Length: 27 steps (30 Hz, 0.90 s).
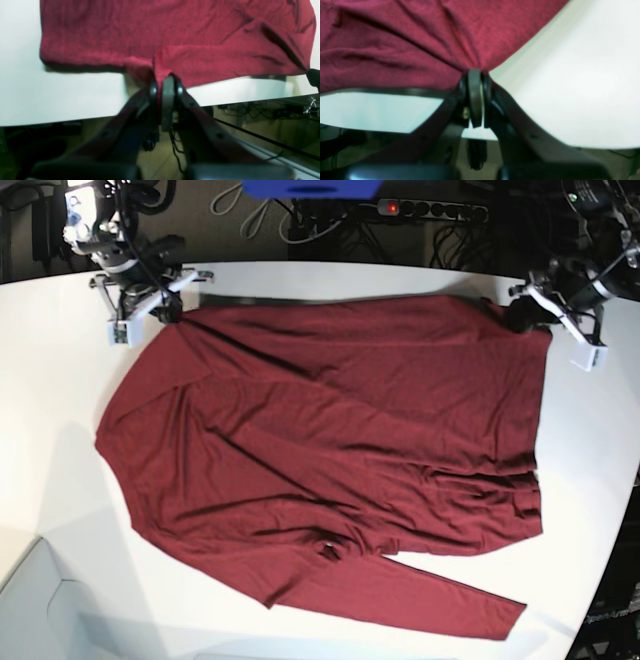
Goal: Layout the t-shirt on the table in an organized manner, then fold the t-shirt properly
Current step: 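Pull both held shirt corners apart to stretch the collar edge taut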
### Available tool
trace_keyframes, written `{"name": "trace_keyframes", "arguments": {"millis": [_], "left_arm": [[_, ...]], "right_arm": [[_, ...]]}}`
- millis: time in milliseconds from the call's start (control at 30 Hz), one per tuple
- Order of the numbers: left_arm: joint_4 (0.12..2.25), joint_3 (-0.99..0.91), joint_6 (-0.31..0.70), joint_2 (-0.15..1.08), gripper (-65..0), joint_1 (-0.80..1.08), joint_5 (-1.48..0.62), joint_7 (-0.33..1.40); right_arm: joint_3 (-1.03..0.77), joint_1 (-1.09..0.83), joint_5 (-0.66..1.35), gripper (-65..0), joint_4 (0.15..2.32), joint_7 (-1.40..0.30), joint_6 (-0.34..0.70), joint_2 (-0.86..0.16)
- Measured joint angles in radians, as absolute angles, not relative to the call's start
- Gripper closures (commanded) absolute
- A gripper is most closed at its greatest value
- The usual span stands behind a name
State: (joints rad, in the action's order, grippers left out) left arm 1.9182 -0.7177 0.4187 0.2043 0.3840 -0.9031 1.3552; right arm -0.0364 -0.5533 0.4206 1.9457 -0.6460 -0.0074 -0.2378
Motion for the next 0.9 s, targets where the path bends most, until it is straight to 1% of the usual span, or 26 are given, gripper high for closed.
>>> {"name": "trace_keyframes", "arguments": {"millis": [133,233,333,500,733,900], "left_arm": [[1.918,-0.718,0.419,0.2,-0.4,0.385,-0.902,1.358],[1.918,-0.711,0.419,0.197,-0.4,0.39,-0.907,1.358],[1.918,-0.691,0.419,0.199,-0.4,0.419,-0.901,1.354],[1.917,-0.683,0.419,0.197,-0.4,0.414,-0.903,1.352],[1.917,-0.685,0.419,0.205,-0.4,0.414,-0.902,1.352],[1.911,-0.687,0.418,0.203,-0.4,0.419,-0.905,1.35]], "right_arm": [[-0.089,-0.569,0.416,0.0,1.945,-0.652,-0.008,-0.239],[-0.108,-0.563,0.421,0.0,1.946,-0.647,-0.007,-0.264],[-0.114,-0.564,0.417,0.0,1.946,-0.651,-0.008,-0.268],[-0.074,-0.557,0.416,0.0,1.947,-0.656,-0.008,-0.246],[0.014,-0.458,0.415,0.0,1.945,-0.653,-0.008,-0.235],[0.039,-0.389,0.424,0.0,1.914,-0.703,-0.007,-0.229]]}}
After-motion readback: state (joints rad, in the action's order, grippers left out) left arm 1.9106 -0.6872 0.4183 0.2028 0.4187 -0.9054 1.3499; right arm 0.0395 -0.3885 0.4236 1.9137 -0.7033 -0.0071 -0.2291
